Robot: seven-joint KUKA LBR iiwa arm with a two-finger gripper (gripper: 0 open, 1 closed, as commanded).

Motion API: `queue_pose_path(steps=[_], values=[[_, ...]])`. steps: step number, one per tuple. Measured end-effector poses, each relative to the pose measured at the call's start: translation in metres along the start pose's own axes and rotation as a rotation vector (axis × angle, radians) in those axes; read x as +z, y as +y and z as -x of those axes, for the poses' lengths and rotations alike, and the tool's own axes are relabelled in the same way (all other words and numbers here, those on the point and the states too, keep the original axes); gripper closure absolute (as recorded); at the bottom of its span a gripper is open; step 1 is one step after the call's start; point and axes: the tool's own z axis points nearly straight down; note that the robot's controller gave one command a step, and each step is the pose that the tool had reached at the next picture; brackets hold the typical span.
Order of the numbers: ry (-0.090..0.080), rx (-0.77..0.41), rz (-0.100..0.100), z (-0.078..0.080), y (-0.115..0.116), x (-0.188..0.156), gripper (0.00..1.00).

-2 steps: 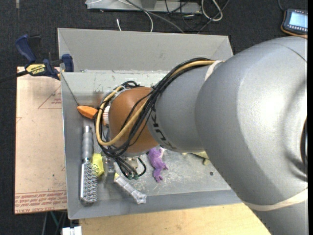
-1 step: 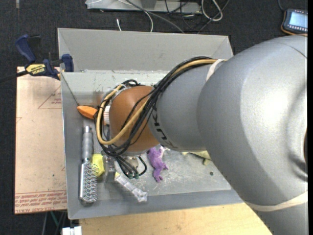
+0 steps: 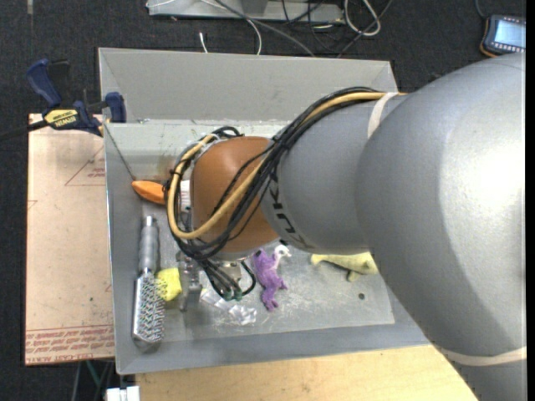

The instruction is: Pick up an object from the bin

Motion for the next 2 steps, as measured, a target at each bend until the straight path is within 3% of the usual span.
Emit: queue_pose_path(steps=[2], values=[[-0.002,0.001,0.000,0.003,0.000,-0.052,1.00]])
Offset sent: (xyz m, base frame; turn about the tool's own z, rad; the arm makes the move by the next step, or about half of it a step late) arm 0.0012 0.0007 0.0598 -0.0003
